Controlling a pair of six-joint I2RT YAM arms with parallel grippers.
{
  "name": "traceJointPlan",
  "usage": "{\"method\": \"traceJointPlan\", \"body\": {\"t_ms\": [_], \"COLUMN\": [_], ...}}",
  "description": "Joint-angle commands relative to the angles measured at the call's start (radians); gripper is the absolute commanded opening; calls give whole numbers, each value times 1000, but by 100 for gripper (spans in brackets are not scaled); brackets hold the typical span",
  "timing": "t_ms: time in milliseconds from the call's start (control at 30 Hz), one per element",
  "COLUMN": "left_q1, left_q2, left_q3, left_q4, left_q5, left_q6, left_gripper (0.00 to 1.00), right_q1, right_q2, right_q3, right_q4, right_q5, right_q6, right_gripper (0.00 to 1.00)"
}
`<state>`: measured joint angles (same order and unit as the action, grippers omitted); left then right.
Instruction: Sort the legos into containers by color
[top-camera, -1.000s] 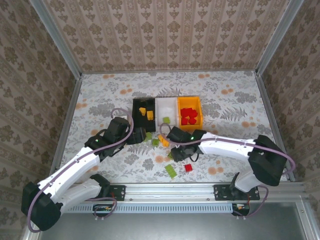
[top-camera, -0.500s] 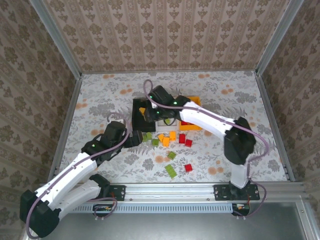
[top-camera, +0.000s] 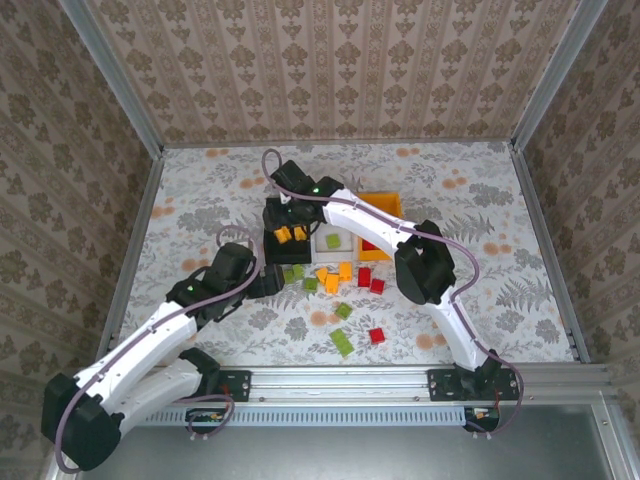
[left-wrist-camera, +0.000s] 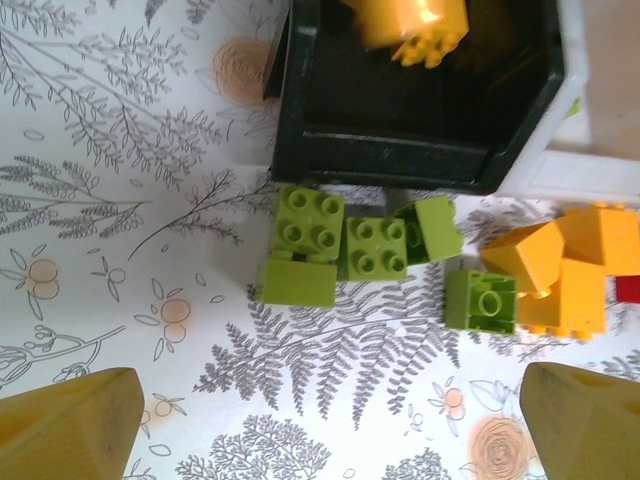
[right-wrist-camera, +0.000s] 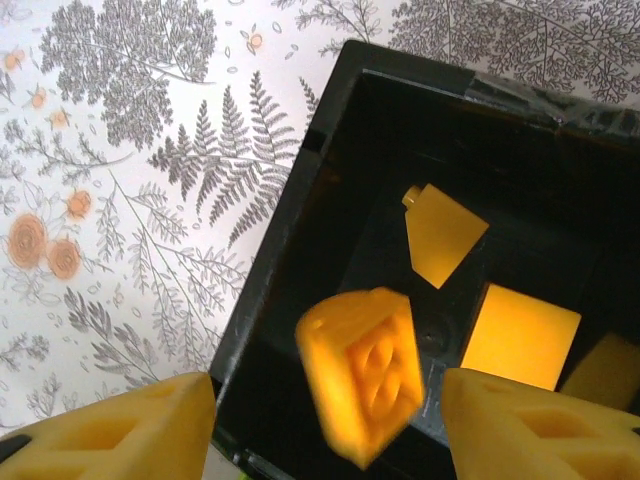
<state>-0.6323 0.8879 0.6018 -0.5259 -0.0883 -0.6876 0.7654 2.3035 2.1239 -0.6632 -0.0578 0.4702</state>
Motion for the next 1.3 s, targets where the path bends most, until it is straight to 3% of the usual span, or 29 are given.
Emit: {"method": "traceJointPlan", "body": {"t_ms": [0,133,433,633,867,1267], "left_q1": [6,6,-11,-25,-17,-23], "left_q2": [30,105,362,454,531,515], "left_q3": [-3,21,87,118,114,110], "left_q4": [-11,3,80,87,119,107], "left_q5": [9,-7,-58,-142,-151,-126], "left_q6": [21,46,112,109,120,119], "left_gripper": [95,82,73,66,62,35], "right_q1": [-8,-15,-30,-39,-49,-71], "right_q2": [-6,-74,-360,-501,-582,-674], "right_q3": [44,-3,-388,-570,-646,-715], "right_q4": [-36,-11,176,244,266,273], "right_q5": [-3,4,1,7,17,35], "right_q6": [4,13,47,64,68,81], "right_gripper": [68,72,73,73,73,72]}}
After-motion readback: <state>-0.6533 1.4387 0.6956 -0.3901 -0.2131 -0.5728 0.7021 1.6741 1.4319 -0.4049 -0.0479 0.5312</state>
